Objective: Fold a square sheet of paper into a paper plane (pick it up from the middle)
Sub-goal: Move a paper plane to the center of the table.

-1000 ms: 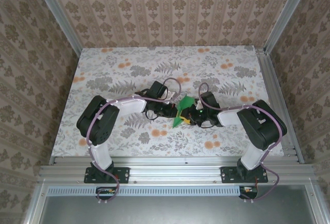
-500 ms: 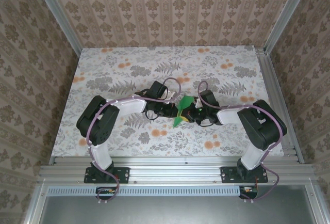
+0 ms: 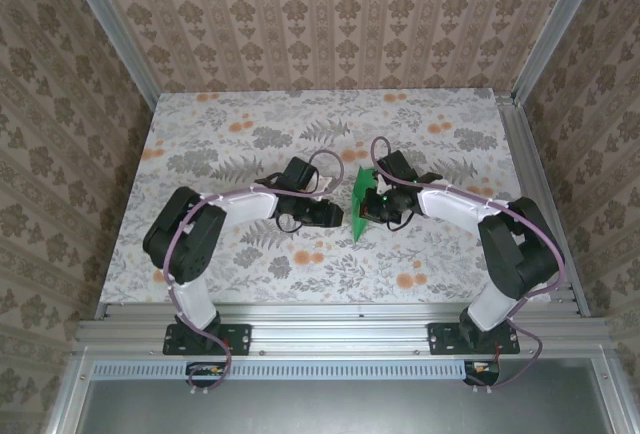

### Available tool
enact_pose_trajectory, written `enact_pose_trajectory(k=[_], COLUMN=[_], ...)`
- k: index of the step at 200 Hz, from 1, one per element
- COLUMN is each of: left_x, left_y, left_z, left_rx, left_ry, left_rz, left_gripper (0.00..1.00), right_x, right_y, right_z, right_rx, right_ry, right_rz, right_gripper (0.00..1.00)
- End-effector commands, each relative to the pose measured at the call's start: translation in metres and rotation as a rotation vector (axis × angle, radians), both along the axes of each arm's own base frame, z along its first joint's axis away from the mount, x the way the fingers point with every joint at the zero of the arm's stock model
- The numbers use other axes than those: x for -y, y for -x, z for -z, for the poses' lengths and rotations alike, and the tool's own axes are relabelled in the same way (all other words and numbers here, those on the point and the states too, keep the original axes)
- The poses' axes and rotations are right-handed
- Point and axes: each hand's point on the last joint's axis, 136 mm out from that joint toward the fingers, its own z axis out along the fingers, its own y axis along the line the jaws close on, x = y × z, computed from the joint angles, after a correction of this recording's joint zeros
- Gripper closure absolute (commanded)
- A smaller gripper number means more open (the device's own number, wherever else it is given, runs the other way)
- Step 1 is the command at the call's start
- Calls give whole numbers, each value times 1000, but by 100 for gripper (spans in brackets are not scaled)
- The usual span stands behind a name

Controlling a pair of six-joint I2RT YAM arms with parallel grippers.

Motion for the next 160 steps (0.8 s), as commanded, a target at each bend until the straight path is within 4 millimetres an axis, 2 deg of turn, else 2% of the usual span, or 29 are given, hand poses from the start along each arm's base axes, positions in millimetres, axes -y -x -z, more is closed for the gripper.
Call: enact_pose_trajectory(k=[1, 39, 74, 120, 160], left_x=[-11, -35, -48, -52, -50], left_y=[0, 3, 8, 11, 11], left_z=[-23, -22, -17, -14, -13], left_rx=[36, 39, 29, 21, 15], left_ry=[15, -17, -33, -32, -22], left_rz=[-11, -50, -73, -78, -78], left_gripper=[61, 57, 56, 56, 55], right_x=[25, 18, 9, 1, 3], right_y=[20, 12, 8, 4, 5], right_z=[18, 25, 33, 42, 51], right_rx=[-78, -99, -106, -105, -113], right_ry=[224, 295, 322, 358, 417], right_rz=[-111, -180, -209, -228, -241], right_gripper=[98, 93, 89, 84, 84])
